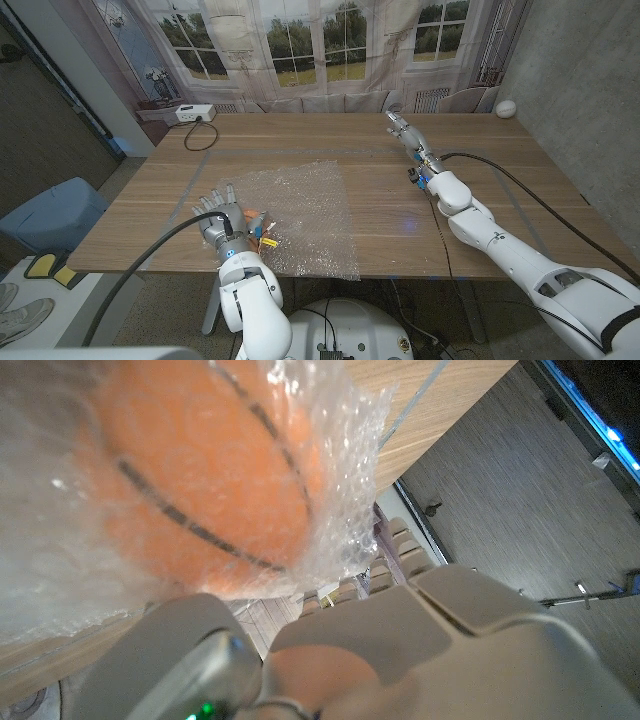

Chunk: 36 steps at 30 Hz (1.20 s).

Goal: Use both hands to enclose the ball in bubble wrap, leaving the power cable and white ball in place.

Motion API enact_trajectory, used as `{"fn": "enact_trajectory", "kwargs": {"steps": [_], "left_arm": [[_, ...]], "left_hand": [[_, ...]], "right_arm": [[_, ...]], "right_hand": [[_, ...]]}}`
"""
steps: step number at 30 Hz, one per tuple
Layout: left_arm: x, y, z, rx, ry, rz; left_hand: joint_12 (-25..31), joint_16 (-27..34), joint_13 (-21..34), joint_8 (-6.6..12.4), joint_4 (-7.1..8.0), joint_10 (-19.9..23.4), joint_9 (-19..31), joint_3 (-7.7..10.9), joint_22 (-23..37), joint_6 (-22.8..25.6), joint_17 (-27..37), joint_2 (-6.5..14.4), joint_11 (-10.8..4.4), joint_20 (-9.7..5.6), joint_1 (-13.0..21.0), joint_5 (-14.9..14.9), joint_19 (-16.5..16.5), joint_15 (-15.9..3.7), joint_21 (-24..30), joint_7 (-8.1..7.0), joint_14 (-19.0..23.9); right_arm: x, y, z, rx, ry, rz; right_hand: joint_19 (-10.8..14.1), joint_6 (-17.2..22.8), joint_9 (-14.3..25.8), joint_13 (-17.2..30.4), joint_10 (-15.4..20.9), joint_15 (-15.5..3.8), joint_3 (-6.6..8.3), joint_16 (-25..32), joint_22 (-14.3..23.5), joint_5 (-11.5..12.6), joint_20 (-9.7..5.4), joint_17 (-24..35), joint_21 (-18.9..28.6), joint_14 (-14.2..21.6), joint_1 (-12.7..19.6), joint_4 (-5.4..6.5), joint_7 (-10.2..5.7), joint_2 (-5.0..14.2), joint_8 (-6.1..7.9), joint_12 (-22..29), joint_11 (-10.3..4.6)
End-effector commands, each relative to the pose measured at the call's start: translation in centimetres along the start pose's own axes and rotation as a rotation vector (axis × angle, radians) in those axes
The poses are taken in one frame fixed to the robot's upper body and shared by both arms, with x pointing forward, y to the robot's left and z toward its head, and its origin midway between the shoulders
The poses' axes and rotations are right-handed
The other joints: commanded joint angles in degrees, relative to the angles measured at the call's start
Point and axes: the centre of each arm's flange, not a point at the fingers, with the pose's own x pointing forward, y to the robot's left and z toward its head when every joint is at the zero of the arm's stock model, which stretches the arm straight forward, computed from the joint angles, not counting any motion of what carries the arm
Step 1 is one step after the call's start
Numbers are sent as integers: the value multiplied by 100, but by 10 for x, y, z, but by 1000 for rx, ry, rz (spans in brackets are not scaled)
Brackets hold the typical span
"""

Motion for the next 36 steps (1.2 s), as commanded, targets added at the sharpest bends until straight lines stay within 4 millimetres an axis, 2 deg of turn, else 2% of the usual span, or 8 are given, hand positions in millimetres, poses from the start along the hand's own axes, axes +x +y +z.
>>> {"fn": "enact_trajectory", "kwargs": {"steps": [1, 13, 17, 21, 24, 29, 33, 36], "left_arm": [[-9, -22, 16, 85, -22, -130], [-13, -35, 23, 161, -22, -168], [-14, -44, 23, 182, -24, -209], [-14, -53, 21, 141, -18, -244], [-15, -56, 21, 112, -19, -233], [-16, -59, 22, 87, 2, -172], [-21, -60, 22, 52, 41, -41], [-23, -58, 23, 44, 69, 51]], "left_hand": [[-15, 21, 23, 1, -61, -88, 32, 2, 7, -329, 4, -72, 0, 13, 82, 67, 63, 7, 48, -14, -49], [26, 59, 30, 56, -152, -123, 40, 63, 1, -420, -4, -10, -6, -1, 319, 131, 193, 3, 79, 10, 8], [138, 142, 34, 136, -308, 58, 48, 237, -16, -391, -21, 151, -52, -25, 816, 149, 671, -128, 220, 46, 349], [326, 197, 47, 194, -385, 533, 61, 496, -74, -303, -51, 203, 2, -37, 1682, -89, 2119, -336, 635, 373, 1034], [561, 279, 45, 337, -359, 1338, 71, 632, -141, 315, -68, 158, -30, -59, 2161, -214, 3308, -617, 908, 635, 1918], [671, 349, 35, 627, -355, 1942, 98, 809, -165, 1446, -50, 261, -44, -541, 2613, -174, 3980, -797, 962, 900, 2683], [1121, 638, 53, 1086, -457, 3630, 163, 1463, -134, 3133, -42, 745, -312, -1392, 3694, 9, 4847, -1491, 1182, 1129, 4260], [1387, 780, 169, 1366, -457, 4486, 239, 1950, -102, 4073, -57, 993, -503, -1752, 4290, 122, 5208, -1878, 1408, 1233, 5308]], "right_arm": [[-3, -6, -7, 17, 5, -15], [-15, -17, -6, 9, 4, -41], [-18, -19, -6, 7, 3, -45], [-19, -20, -6, 7, 0, -52], [-19, -21, -5, -5, 2, -52], [-18, -22, -3, -13, 2, -52], [-17, -23, -4, -15, 1, -51], [-17, -23, -4, -18, 4, -54]], "right_hand": [[31, 22, 18, 20, 57, 4, -16, 53, 10, 39, -9, 27, 30, 41, 0, 10, -27, 4, 3, 33, -19], [75, 20, 18, 21, 98, 20, -21, 74, 10, 43, -14, 26, 41, 119, -12, 14, -31, 22, 1, 37, -24], [93, 21, 17, 21, 108, 20, -23, 81, 10, 44, -10, 25, 46, 149, -14, 14, -36, 27, 1, 37, -28], [112, 25, 17, 21, 121, 27, -24, 85, 9, 46, -9, 24, 51, 174, -15, 14, -34, 35, 3, 38, -17], [117, 21, 17, 21, 135, 29, -25, 86, 9, 46, -7, 24, 51, 183, -16, 14, -35, 39, 1, 41, -22], [129, 18, 17, 21, 144, 31, -26, 92, 9, 47, -5, 23, 53, 211, -16, 13, -35, 44, 0, 41, -28], [139, 18, 17, 21, 152, 38, -27, 91, 9, 48, -10, 23, 56, 218, -17, 13, -35, 47, 0, 41, -31], [146, 21, 17, 21, 157, 33, -27, 88, 9, 48, -14, 23, 56, 220, -18, 13, -36, 51, 1, 40, -22]]}}
